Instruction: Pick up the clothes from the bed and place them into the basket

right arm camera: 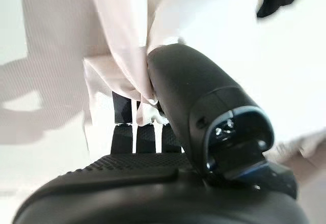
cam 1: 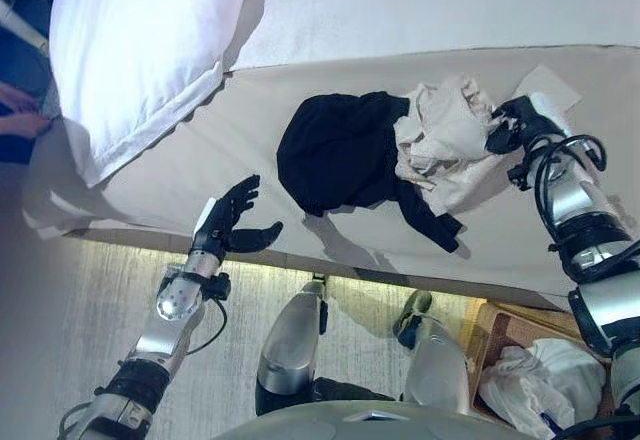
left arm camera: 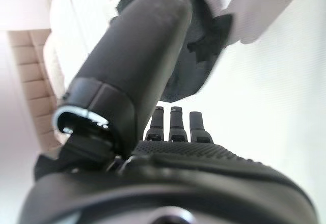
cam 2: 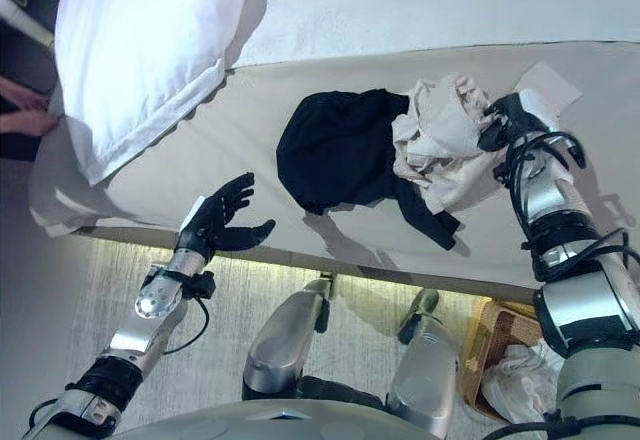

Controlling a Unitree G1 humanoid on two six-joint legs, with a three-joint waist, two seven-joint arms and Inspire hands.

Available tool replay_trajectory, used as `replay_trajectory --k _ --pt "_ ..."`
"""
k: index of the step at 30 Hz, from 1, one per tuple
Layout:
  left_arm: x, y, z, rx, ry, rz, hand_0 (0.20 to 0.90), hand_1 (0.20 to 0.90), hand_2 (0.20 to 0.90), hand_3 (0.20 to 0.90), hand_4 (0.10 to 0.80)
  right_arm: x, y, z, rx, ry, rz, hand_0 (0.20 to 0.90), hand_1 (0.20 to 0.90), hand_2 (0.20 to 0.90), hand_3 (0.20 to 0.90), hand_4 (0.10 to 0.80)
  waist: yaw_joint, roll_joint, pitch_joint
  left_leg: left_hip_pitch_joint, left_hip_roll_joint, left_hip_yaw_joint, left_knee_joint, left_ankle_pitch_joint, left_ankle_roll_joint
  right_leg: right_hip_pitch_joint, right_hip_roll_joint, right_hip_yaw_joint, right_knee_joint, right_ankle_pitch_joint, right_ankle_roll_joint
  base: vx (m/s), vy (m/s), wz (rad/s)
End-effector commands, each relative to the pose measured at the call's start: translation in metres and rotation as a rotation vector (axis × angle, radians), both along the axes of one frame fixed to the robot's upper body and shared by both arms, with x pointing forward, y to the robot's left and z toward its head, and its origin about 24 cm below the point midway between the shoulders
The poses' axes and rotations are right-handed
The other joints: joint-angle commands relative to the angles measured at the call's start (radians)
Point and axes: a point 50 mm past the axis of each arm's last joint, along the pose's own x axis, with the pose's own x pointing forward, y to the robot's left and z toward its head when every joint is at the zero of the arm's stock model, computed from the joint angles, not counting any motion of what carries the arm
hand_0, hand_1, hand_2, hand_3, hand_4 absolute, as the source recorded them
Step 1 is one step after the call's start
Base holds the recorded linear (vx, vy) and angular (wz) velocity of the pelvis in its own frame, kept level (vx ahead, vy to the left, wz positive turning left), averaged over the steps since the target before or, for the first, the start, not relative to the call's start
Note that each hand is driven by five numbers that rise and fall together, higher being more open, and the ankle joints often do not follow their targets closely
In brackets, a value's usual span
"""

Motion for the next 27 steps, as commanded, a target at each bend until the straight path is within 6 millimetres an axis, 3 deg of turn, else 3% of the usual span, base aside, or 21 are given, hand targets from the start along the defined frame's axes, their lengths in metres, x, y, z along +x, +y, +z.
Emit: replay_trajectory --k 1,6,11,20,27 --pt "-0.009 0.019 0.014 0.071 -0.074 0.028 0.900 0.900 0.900 0.900 0.800 -0.006 -0.009 0.027 -0.038 -0.122 0.012 0.300 0.300 0.300 0.200 0.100 -0.024 -0.097 -0.178 0.022 -0.011 0.071 0.085 -0.154 0.014 0.067 0.031 0.056 -0.129 0.058 -0.001 0.063 -0.026 -0.15" --pt "-0.009 0.020 0.007 0.083 -0.039 0.032 0.900 0.900 0.900 0.900 0.800 -0.015 -0.022 0.031 0.012 -0.148 -0.007 0.300 0.300 0.300 0.200 0.100 -0.052 -0.120 -0.246 0.078 -0.001 0.101 0.031 -0.151 0.012 0.102 0.042 0.076 -0.176 0.076 0.013 0.040 0.000 -0.20" --pt "-0.007 0.017 -0.001 0.084 -0.004 0.032 0.900 0.900 0.900 0.900 0.800 -0.032 -0.046 0.056 0.089 -0.264 -0.043 0.300 0.300 0.300 0.200 0.100 -0.100 -0.152 -0.321 0.154 0.017 0.143 -0.059 -0.139 0.003 0.142 0.059 0.096 -0.250 0.108 0.036 0.009 0.013 -0.20" --pt "-0.005 0.017 -0.010 0.069 0.015 0.047 0.900 0.900 0.900 0.900 0.800 -0.062 -0.075 0.101 0.067 -0.426 -0.099 0.300 0.300 0.300 0.200 0.100 -0.171 -0.183 -0.367 0.204 0.031 0.200 -0.067 -0.163 0.002 0.154 0.078 0.142 -0.272 0.113 0.044 -0.003 0.029 -0.24" --pt "-0.004 0.018 -0.014 0.091 0.027 0.024 0.900 0.900 0.900 0.900 0.800 -0.101 -0.103 0.133 -0.017 -0.524 -0.197 0.300 0.300 0.300 0.200 0.100 -0.243 -0.210 -0.389 0.224 0.034 0.232 -0.047 -0.191 0.010 0.139 0.099 0.215 -0.269 0.113 0.047 -0.011 0.010 -0.26"
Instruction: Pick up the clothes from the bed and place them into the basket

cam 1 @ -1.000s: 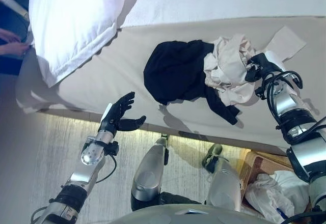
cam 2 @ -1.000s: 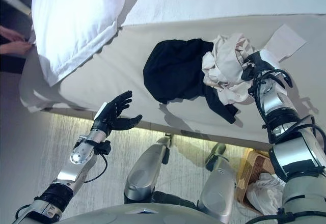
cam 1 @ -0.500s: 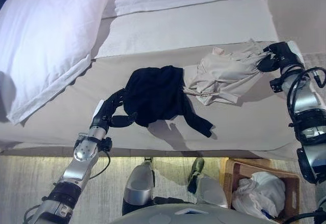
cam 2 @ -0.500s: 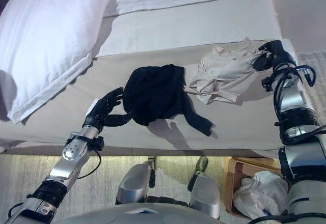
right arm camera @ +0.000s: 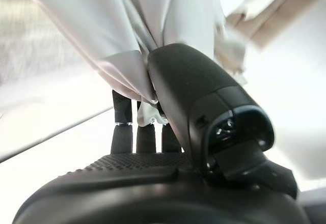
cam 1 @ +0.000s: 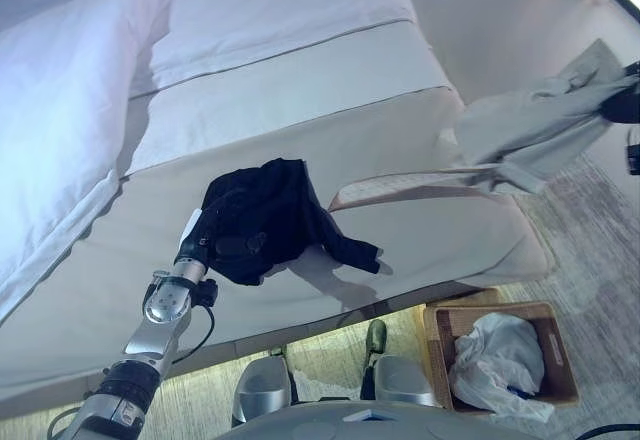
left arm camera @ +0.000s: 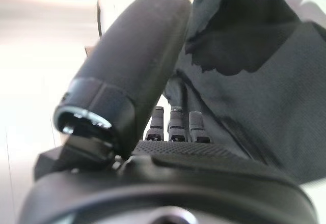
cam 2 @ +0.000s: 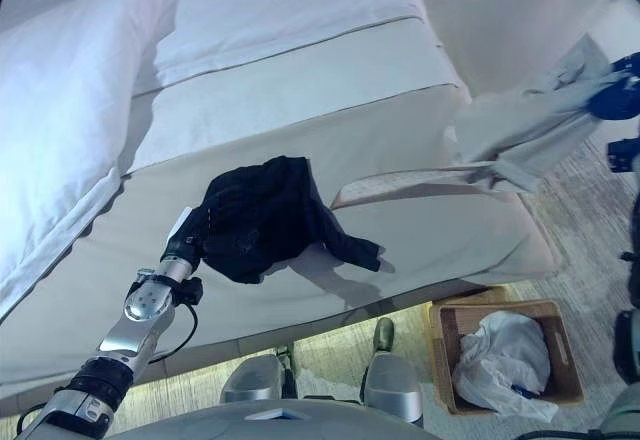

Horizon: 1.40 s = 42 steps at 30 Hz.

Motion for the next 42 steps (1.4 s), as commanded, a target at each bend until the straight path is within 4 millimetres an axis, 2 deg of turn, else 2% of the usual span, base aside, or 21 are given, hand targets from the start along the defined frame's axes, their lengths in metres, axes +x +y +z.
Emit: replay_trajectory --k 1,7,8,13,21,25,34,36,39,42 --pt "0.004 0.003 0.010 0.030 -0.095 -0.031 0.900 0.900 0.900 0.900 0.800 -0.022 -0.001 0.057 -0.202 -0.174 -0.020 0.300 0.300 0.300 0.200 0.100 -0.029 -0.066 -0.230 0.002 0.009 0.024 0.094 -0.170 0.007 -0.047 0.010 0.047 0.073 -0.058 0.027 -0.025 0.015 -0.39" --pt "0.005 0.006 0.009 0.040 -0.104 -0.015 0.900 0.900 0.900 0.900 0.800 -0.044 -0.015 0.066 -0.224 -0.181 -0.079 0.300 0.300 0.300 0.200 0.100 -0.081 -0.075 -0.242 0.020 0.017 0.055 0.102 -0.191 0.012 -0.067 0.021 0.106 0.067 -0.045 0.033 -0.005 0.014 -0.34" --pt "0.006 0.007 0.010 0.042 -0.111 -0.007 0.900 0.900 0.900 0.900 0.800 -0.053 -0.020 0.070 -0.243 -0.182 -0.102 0.300 0.300 0.300 0.200 0.100 -0.109 -0.075 -0.249 0.024 0.021 0.069 0.106 -0.197 0.014 -0.076 0.027 0.127 0.068 -0.043 0.033 -0.008 0.002 -0.38" --pt "0.010 0.008 0.012 0.045 -0.116 0.005 0.900 0.900 0.900 0.900 0.800 -0.081 -0.035 0.076 -0.241 -0.203 -0.159 0.300 0.300 0.300 0.200 0.100 -0.171 -0.071 -0.269 0.037 0.029 0.109 0.108 -0.211 0.013 -0.102 0.045 0.174 0.073 -0.041 0.031 0.006 0.002 -0.32" --pt "0.016 0.007 0.013 0.041 -0.114 -0.006 0.900 0.900 0.900 0.900 0.800 -0.101 -0.045 0.070 -0.236 -0.173 -0.170 0.300 0.300 0.300 0.200 0.100 -0.228 -0.056 -0.286 0.053 0.035 0.142 0.117 -0.234 0.011 -0.131 0.064 0.217 0.086 -0.043 0.030 0.016 -0.007 -0.22" --pt "0.019 0.006 0.015 0.045 -0.115 -0.006 0.900 0.900 0.900 0.900 0.800 -0.099 -0.046 0.056 -0.212 -0.131 -0.148 0.300 0.300 0.300 0.200 0.100 -0.242 -0.051 -0.289 0.053 0.036 0.156 0.128 -0.245 0.012 -0.147 0.065 0.227 0.093 -0.040 0.031 -0.001 -0.028 -0.17" --pt "0.024 0.008 0.020 0.052 -0.102 -0.023 0.900 0.900 0.900 0.900 0.800 -0.082 -0.040 0.014 -0.120 -0.043 -0.063 0.300 0.300 0.300 0.200 0.100 -0.261 -0.027 -0.282 0.051 0.037 0.179 0.152 -0.265 0.018 -0.180 0.057 0.236 0.108 -0.032 0.036 -0.003 -0.057 -0.12" --pt "0.026 0.008 0.020 0.053 -0.096 -0.028 0.900 0.900 0.900 0.900 0.800 -0.075 -0.038 0.000 -0.093 -0.011 -0.040 0.300 0.300 0.300 0.200 0.100 -0.263 -0.016 -0.273 0.044 0.036 0.185 0.162 -0.271 0.021 -0.192 0.053 0.234 0.113 -0.030 0.039 -0.040 -0.080 0.00" --pt "0.025 0.008 0.021 0.058 -0.089 -0.039 0.900 0.900 0.900 0.900 0.800 -0.071 -0.036 -0.009 -0.073 0.011 -0.025 0.300 0.300 0.300 0.200 0.100 -0.265 -0.006 -0.267 0.040 0.037 0.192 0.170 -0.274 0.021 -0.199 0.049 0.232 0.115 -0.029 0.039 -0.026 -0.047 0.01" --pt "0.027 0.005 0.024 0.061 -0.098 -0.057 0.900 0.900 0.900 0.900 0.800 -0.068 -0.034 -0.032 -0.032 0.048 -0.017 0.300 0.300 0.300 0.200 0.100 -0.271 0.012 -0.252 0.032 0.041 0.203 0.184 -0.277 0.019 -0.209 0.042 0.228 0.118 -0.026 0.039 -0.058 -0.036 0.02"
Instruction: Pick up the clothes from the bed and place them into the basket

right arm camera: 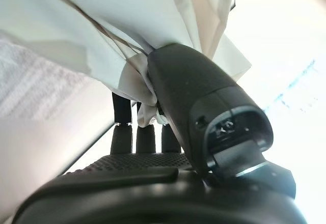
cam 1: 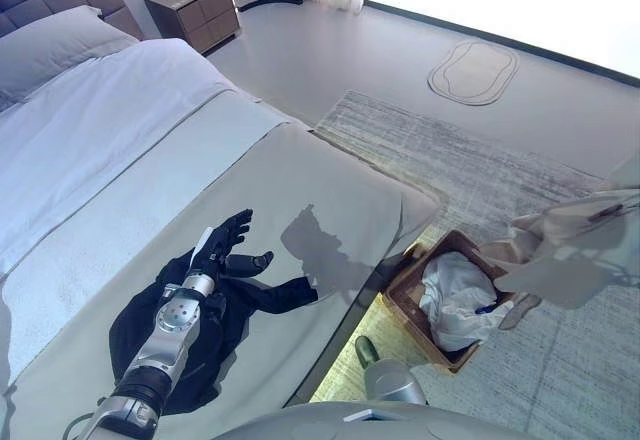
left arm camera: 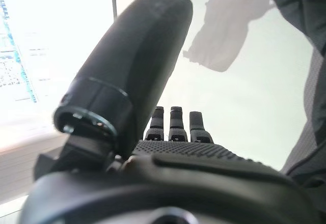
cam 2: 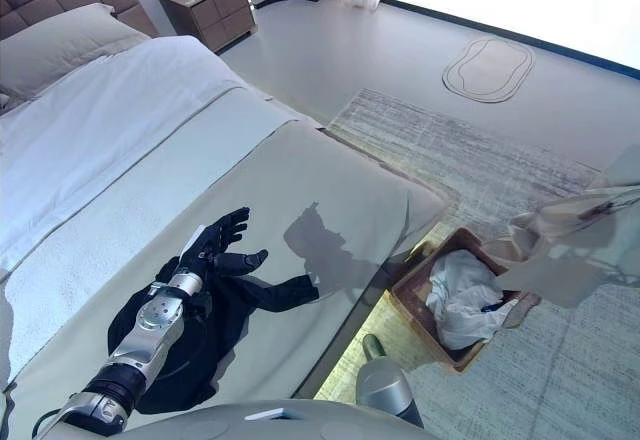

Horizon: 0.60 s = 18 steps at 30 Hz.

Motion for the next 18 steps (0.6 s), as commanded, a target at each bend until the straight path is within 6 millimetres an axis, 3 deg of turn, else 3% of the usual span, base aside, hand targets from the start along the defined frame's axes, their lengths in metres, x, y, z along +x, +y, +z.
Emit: replay_trajectory --k 1,11,18 --pt "0.033 0.011 0.048 0.069 -0.206 -0.033 0.900 0.900 0.900 0.900 0.800 0.021 0.008 0.054 -0.131 -0.230 0.072 0.300 0.300 0.300 0.200 0.100 0.022 -0.041 -0.032 0.013 0.022 -0.035 0.185 -0.206 0.041 -0.070 -0.007 -0.027 0.116 -0.031 0.026 -0.052 -0.022 0.04" --pt "0.038 0.001 0.051 0.053 -0.221 -0.038 0.900 0.900 0.900 0.900 0.800 0.019 0.017 -0.016 -0.077 -0.053 0.066 0.300 0.300 0.300 0.200 0.100 0.014 -0.016 -0.016 0.006 0.022 -0.026 0.196 -0.209 0.040 -0.083 -0.012 -0.027 0.112 -0.022 0.030 -0.026 -0.014 0.04" --pt "0.046 -0.013 0.058 0.051 -0.253 -0.050 0.900 0.900 0.900 0.900 0.800 0.005 0.012 -0.067 -0.024 0.092 -0.047 0.300 0.300 0.300 0.200 0.100 0.020 -0.009 -0.003 0.002 0.023 -0.027 0.189 -0.200 0.038 -0.082 -0.010 -0.029 0.104 -0.015 0.030 -0.044 -0.011 0.01"
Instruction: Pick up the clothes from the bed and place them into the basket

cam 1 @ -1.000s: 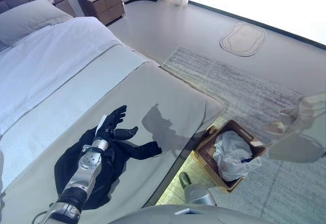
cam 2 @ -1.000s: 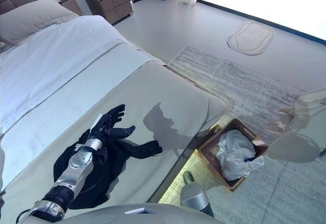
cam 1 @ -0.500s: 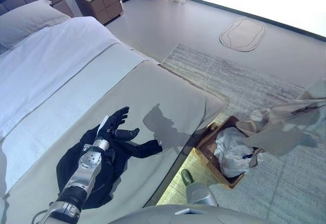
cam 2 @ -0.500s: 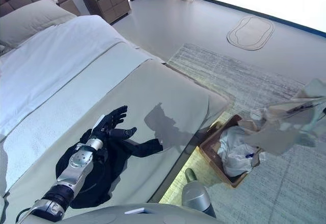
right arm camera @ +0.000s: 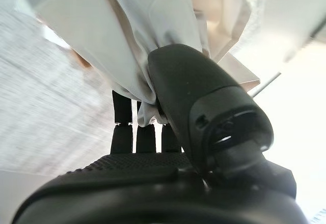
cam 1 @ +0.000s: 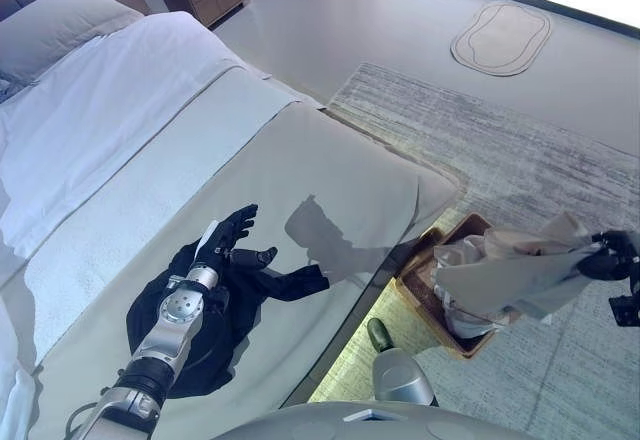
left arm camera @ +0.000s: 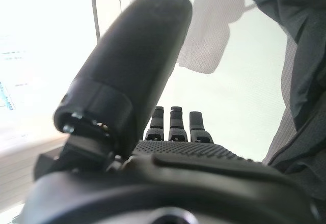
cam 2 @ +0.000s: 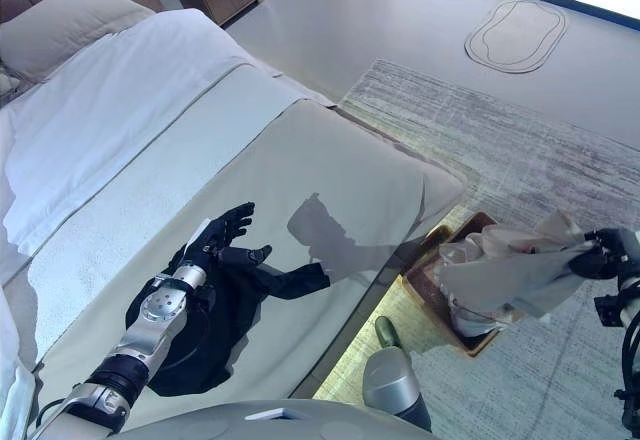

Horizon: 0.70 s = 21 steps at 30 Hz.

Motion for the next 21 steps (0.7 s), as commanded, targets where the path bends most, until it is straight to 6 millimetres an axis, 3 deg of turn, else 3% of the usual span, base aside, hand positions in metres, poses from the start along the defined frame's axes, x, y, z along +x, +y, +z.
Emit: replay_trajectory --k 1,4,5,6,15,21 --pt "0.037 -0.007 0.054 0.022 -0.244 -0.026 0.900 0.900 0.900 0.900 0.800 0.013 -0.018 0.037 -0.157 -0.148 -0.054 0.300 0.300 0.300 0.200 0.100 0.020 -0.059 -0.063 0.016 0.027 -0.017 0.189 -0.200 0.036 -0.083 0.000 -0.007 0.118 -0.015 0.032 0.000 0.000 0.00" --pt "0.040 -0.010 0.056 0.024 -0.249 -0.031 0.900 0.900 0.900 0.900 0.800 -0.001 -0.024 0.018 -0.143 -0.075 -0.129 0.300 0.300 0.300 0.200 0.100 0.027 -0.055 -0.061 0.019 0.026 -0.022 0.183 -0.196 0.034 -0.075 0.000 -0.009 0.111 -0.013 0.032 -0.007 -0.002 0.01" --pt "0.041 -0.010 0.057 0.025 -0.249 -0.033 0.900 0.900 0.900 0.900 0.800 -0.003 -0.024 0.017 -0.155 -0.070 -0.140 0.742 0.742 0.742 0.716 0.616 0.029 -0.054 -0.061 0.019 0.025 -0.024 0.181 -0.195 0.035 -0.074 0.001 -0.009 0.109 -0.012 0.032 0.000 0.000 0.00" --pt "0.040 -0.010 0.057 0.026 -0.248 -0.035 0.900 0.900 0.900 0.900 0.800 -0.004 -0.025 0.015 -0.154 -0.062 -0.146 0.900 0.900 0.900 0.900 0.800 0.032 -0.053 -0.060 0.019 0.024 -0.027 0.178 -0.193 0.035 -0.072 0.002 -0.010 0.108 -0.012 0.032 -0.005 -0.010 0.05" --pt "0.040 -0.008 0.061 0.022 -0.251 -0.033 0.900 0.900 0.900 0.900 0.800 -0.006 -0.022 0.009 -0.085 -0.116 -0.182 0.900 0.900 0.900 0.900 0.800 0.043 -0.057 -0.058 0.021 0.019 -0.045 0.162 -0.186 0.034 -0.061 0.004 -0.015 0.102 -0.013 0.031 -0.001 -0.001 0.06" --pt "0.039 -0.005 0.061 0.023 -0.245 -0.033 0.900 0.900 0.900 0.900 0.800 0.003 -0.016 0.014 -0.079 -0.149 -0.124 0.900 0.900 0.900 0.900 0.800 0.057 -0.071 -0.058 0.017 0.021 -0.054 0.158 -0.179 0.032 -0.056 0.005 -0.024 0.100 -0.015 0.029 0.001 -0.002 0.01"
